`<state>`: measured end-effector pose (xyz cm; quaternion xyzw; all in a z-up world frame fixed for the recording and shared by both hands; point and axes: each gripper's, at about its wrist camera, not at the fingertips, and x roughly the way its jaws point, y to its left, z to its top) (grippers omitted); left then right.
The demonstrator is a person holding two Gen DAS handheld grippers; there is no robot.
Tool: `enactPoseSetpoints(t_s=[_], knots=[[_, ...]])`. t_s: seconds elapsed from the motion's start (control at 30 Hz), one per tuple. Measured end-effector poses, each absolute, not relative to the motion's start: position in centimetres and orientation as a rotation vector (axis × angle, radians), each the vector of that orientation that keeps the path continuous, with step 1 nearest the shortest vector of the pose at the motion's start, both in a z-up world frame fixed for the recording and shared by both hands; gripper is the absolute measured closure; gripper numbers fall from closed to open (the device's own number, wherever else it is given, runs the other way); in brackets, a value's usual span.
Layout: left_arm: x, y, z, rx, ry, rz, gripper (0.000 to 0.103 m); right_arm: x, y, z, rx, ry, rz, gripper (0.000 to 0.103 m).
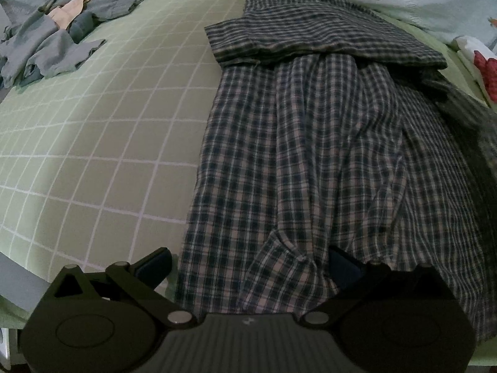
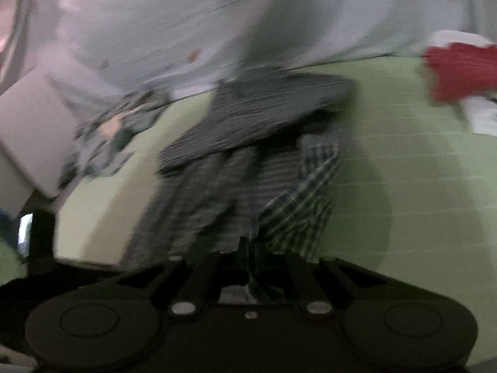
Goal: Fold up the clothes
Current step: 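Release the folded sleeve with the right gripper and press it flat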
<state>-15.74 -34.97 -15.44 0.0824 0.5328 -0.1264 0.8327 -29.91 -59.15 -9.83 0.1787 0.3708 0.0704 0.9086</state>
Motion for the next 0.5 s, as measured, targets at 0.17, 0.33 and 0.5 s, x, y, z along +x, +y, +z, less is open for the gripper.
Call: enactPoseSetpoints(t_s=[0.17, 0.33, 0.5], knots=[[-15.8, -35.0, -15.5, 0.177, 1.123, -0.275, 0.0, -27.6, -54.0, -10.5, 0.292, 0.838, 0.348, 0.1], [-15.7, -35.0, -15.5, 0.18, 1.12, -0.286, 0.0, -25.3, -52.3, -14.2, 0.371, 1.029, 0.388, 0.097], [-15.6, -35.1, -15.5, 0.184, 1.116, -0.297, 0.0, -24.6, -54.1, -14.9, 0.49, 1.05, 0.332, 0.078]])
